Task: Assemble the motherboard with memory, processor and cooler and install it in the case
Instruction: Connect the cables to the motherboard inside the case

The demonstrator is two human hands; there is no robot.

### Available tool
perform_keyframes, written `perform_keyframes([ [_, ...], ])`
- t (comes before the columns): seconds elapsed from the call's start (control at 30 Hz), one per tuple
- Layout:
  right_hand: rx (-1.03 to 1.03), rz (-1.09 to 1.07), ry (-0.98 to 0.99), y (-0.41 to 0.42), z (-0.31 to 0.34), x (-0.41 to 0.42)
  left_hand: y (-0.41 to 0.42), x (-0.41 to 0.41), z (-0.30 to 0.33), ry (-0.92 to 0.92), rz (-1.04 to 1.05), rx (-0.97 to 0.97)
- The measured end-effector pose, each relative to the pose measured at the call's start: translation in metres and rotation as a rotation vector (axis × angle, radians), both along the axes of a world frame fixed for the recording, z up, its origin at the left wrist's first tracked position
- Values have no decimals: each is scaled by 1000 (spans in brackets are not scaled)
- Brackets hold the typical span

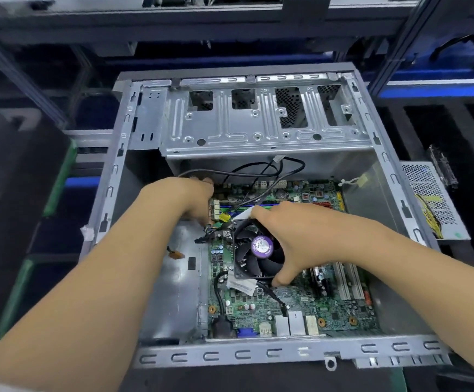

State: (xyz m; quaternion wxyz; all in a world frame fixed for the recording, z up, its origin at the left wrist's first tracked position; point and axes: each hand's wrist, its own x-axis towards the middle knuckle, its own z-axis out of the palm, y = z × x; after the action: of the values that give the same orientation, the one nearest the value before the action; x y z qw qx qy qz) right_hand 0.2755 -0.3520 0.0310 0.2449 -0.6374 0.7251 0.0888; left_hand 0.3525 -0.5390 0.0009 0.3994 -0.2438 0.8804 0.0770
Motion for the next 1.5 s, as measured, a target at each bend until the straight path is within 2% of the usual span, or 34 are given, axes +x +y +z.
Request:
perform_keyframes([
  [0.13,-6,13,-6,-1,-3,0,0,0,5,102,6,-76],
  [0.3,-37,-43,-121,7,-8,-1,4,-1,4,183,88,-99],
  [0.4,-35,-30,-89,7,-6,0,7,-1,2,198,118,-124],
  [0.57,-56,-26,-86,11,-3,-1,15,-4,2,336,324,-159],
  [0.63,-63,-24,-95,12,-4,0,18,-2,1,381,342,-177],
  [0.73,-49,-10,-91,8,-3,-1,20,-1,2,399,387,-148],
  [0.83,-14,8,-68,4,-2,0,15,-8,6,473,445,-31],
  [0.9,0,2,-70,4,-3,1,17,-11,8,483,390,54],
  [0.97,0,-2,-76,5,-3,0,23,-14,8,393,294,118],
  [1.13,3,10,-48,1,-1,-2,22,-14,9,388,101,115],
  [1.3,25,-24,-84,3,-3,-2,21,-13,7,305,-10,159],
  [1.5,34,-72,-101,3,-8,1,14,-9,19,309,-65,198],
])
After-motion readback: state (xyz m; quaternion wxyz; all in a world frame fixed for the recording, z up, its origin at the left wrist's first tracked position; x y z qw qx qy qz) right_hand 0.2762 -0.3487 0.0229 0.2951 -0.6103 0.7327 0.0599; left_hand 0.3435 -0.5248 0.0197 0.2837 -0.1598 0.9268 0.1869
